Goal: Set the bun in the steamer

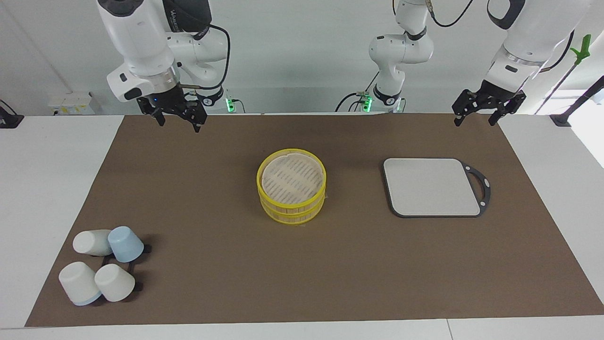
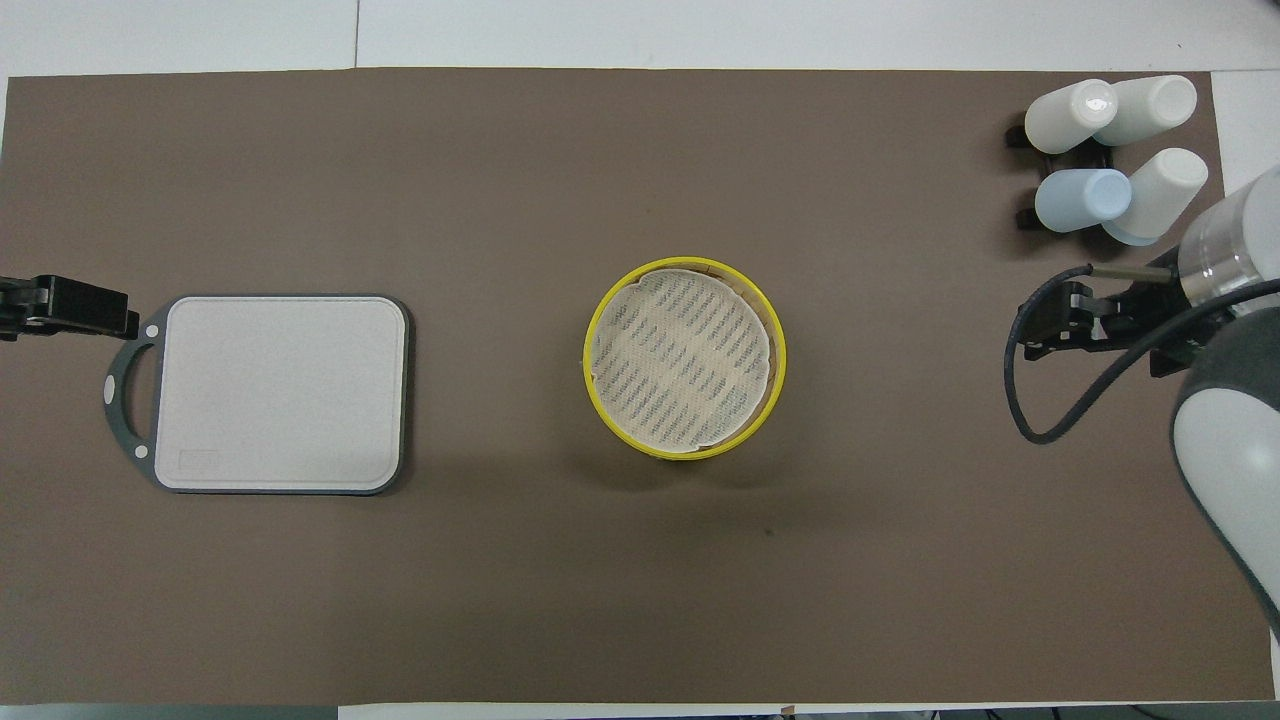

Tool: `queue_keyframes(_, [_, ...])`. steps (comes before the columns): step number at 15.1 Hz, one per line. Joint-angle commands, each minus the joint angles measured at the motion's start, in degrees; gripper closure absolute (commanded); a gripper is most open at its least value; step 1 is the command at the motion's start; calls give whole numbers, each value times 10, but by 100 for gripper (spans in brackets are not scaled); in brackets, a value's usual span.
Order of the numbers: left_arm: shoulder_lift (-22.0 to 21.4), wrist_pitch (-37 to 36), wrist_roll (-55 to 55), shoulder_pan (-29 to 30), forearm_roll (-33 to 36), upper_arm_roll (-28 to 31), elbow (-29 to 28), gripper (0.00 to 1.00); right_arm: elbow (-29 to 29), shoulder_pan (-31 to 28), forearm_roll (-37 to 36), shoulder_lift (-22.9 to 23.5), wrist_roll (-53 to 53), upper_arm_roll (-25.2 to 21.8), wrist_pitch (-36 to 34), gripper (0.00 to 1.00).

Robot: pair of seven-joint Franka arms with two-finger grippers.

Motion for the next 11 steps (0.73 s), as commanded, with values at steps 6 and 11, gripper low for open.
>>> queue_keyframes(6, [-8,12,5,1,10,-3,-13,0,-10,-35,7,12,-93,-11,61,0])
queue_keyframes(11, [-8,13,4,1,10,-3,-13,0,-12,-35,6,13,-96,-18,65,0])
